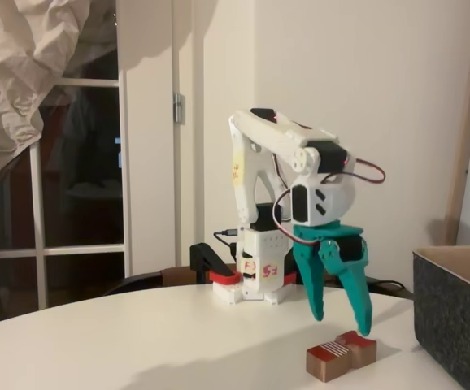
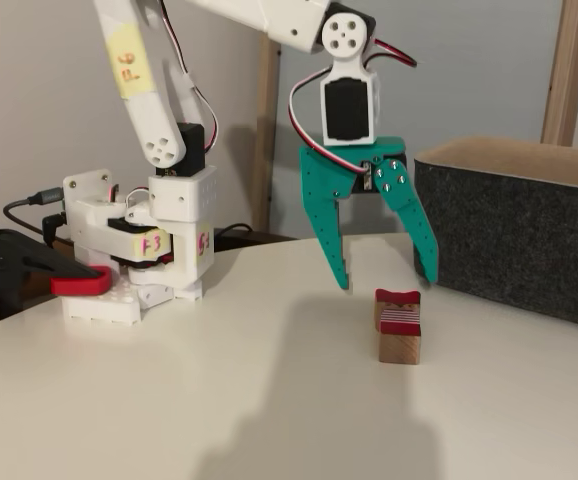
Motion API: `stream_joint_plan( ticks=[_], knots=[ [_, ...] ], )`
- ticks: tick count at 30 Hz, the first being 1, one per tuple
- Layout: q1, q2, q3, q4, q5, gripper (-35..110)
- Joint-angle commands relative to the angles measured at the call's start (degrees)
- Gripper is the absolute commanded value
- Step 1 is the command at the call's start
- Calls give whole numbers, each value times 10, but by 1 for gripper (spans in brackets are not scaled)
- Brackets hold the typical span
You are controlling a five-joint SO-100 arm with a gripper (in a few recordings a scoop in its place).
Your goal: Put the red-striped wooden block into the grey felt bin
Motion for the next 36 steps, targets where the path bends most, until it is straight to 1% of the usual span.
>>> stream_joint_plan(
  ticks=[1,17,36],
  knots=[
    [7,-7,-18,0,17,31],
    [11,-128,-115,-6,10,31],
    [26,-214,-115,-15,-23,27]
  ],
)
